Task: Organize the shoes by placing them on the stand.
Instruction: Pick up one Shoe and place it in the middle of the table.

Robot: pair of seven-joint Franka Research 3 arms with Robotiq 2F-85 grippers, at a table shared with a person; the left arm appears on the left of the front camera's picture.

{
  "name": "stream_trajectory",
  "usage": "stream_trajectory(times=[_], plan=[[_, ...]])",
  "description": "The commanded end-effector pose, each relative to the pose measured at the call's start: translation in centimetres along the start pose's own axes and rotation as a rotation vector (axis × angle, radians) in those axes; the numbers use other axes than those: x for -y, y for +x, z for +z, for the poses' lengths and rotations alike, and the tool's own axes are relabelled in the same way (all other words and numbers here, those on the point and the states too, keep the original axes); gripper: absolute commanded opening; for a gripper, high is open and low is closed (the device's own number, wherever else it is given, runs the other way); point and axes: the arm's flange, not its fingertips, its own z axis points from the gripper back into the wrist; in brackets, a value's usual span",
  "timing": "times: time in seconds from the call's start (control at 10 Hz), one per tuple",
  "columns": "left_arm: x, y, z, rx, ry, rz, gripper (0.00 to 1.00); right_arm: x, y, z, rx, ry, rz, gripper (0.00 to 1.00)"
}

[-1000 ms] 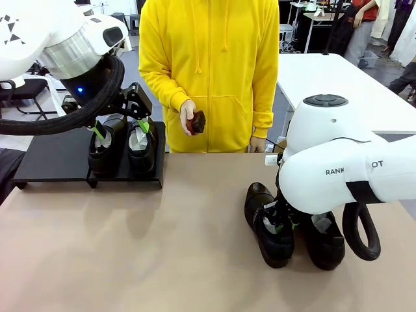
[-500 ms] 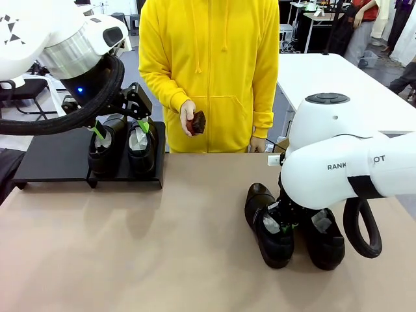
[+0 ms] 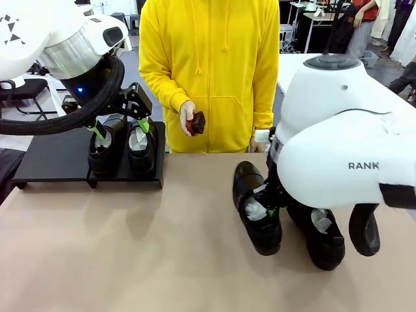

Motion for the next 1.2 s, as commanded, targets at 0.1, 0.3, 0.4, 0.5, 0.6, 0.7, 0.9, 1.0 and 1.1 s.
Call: stream_trajectory(times=[0.1,0.3,0.4,0.5,0.6,0.7,0.9,1.0,1.1], plan=[[-0.1,0.1,0.1,0.007,-0.003,0.001,1.0,0.0,0.0,0.0,0.0,0.0,0.0,0.0],[-0.1,0.1,0.1,0.007,-0.003,0.001,1.0,0.0,0.0,0.0,0.0,0.0,0.0,0.0],[-0.1,0.1,0.1,0.007,-0.003,0.001,1.0,0.0,0.0,0.0,0.0,0.0,0.0,0.0],[-0.1,0.1,0.1,0.007,-0.003,0.001,1.0,-0.5,-0.5,0.1,-0.017,-0.011,0.018,0.0],[-0.1,0.1,0.1,0.007,-0.003,0.001,1.0,-2.2,0.2,-1.4,0.001,0.113,-0.034,0.0],[-0.1,0.1,0.1,0.007,-0.003,0.001,1.0,-4.6,0.8,-3.1,0.0,0.176,-0.052,0.0],[-0.1,0.1,0.1,0.007,-0.003,0.001,1.0,-11.1,1.5,-7.6,-0.026,0.244,-0.061,0.0],[-0.1,0.1,0.1,0.007,-0.003,0.001,1.0,-13.1,1.7,-9.2,-0.041,0.265,-0.049,0.0],[-0.1,0.1,0.1,0.007,-0.003,0.001,1.0,-14.9,1.6,-10.7,-0.054,0.277,-0.018,0.0]])
